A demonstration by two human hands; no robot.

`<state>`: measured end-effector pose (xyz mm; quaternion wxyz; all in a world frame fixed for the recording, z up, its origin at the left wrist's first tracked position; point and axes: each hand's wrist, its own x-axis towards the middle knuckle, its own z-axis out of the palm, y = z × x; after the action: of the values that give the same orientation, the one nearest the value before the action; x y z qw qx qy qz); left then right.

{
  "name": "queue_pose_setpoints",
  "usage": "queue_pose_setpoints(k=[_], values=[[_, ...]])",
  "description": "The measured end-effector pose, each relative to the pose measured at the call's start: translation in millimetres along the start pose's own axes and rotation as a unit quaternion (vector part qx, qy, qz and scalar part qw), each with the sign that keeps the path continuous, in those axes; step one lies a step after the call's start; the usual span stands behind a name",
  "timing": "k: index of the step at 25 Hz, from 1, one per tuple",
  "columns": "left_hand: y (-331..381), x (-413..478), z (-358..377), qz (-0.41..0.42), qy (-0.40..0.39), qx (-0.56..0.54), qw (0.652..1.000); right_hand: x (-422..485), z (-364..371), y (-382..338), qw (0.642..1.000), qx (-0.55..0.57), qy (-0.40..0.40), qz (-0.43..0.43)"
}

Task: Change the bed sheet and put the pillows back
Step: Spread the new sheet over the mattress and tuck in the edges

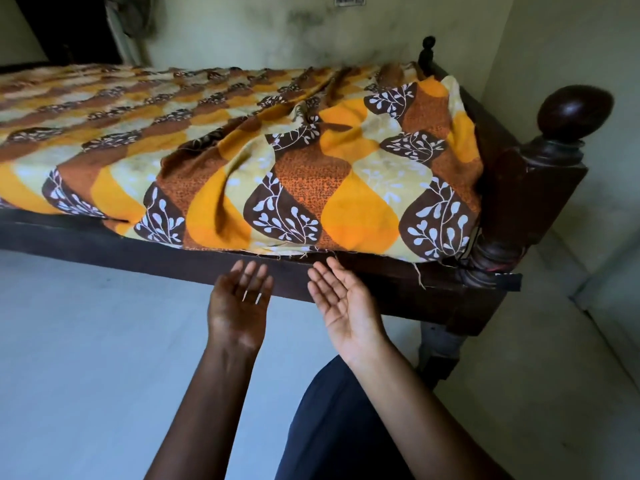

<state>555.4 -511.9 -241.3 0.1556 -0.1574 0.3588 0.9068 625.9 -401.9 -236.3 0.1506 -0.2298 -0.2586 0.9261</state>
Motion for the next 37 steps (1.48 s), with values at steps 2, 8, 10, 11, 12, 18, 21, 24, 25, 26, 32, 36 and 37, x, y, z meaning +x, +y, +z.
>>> queue_pose_setpoints(k=[2,8,10,11,12,18,21,24,25,26,32,36,37], values=[[16,4,-4,0.039,0.009,-0.011,0.999,9,17,13,0.999,-0.011,-0.030,0.016],[41,22,7,0.097,-0.040,-0.070,0.992,33,43,15,0.995,0.098,-0.019,-0.006],[37,30,13,0.059,-0.066,-0.088,0.992,36,43,15,0.995,0.098,-0.013,-0.010],[33,35,16,0.041,-0.078,-0.093,0.992,36,43,14,0.996,0.089,-0.007,-0.012],[28,38,18,0.026,-0.088,-0.099,0.991,36,42,13,0.996,0.083,-0.003,-0.016],[18,48,52,-0.046,-0.125,-0.151,0.979,36,45,-8,0.994,0.085,-0.057,-0.024],[8,53,73,-0.076,-0.135,-0.165,0.974,35,48,-13,0.994,0.091,-0.062,-0.022],[1,36,61,-0.080,-0.112,-0.070,0.988,37,38,-7,0.994,0.092,-0.047,-0.016],[3,33,49,-0.069,-0.096,-0.053,0.992,37,34,-2,0.995,0.089,-0.038,-0.017],[9,31,33,-0.044,-0.068,-0.049,0.995,37,31,4,0.996,0.080,-0.030,-0.016],[75,65,-30,0.216,0.079,-0.037,0.973,33,51,67,0.995,0.001,-0.078,0.060],[100,94,-31,0.334,0.126,0.144,0.923,46,78,77,0.996,-0.019,-0.067,0.060],[103,99,-28,0.339,0.148,0.219,0.903,50,81,75,0.996,-0.018,-0.063,0.054]])
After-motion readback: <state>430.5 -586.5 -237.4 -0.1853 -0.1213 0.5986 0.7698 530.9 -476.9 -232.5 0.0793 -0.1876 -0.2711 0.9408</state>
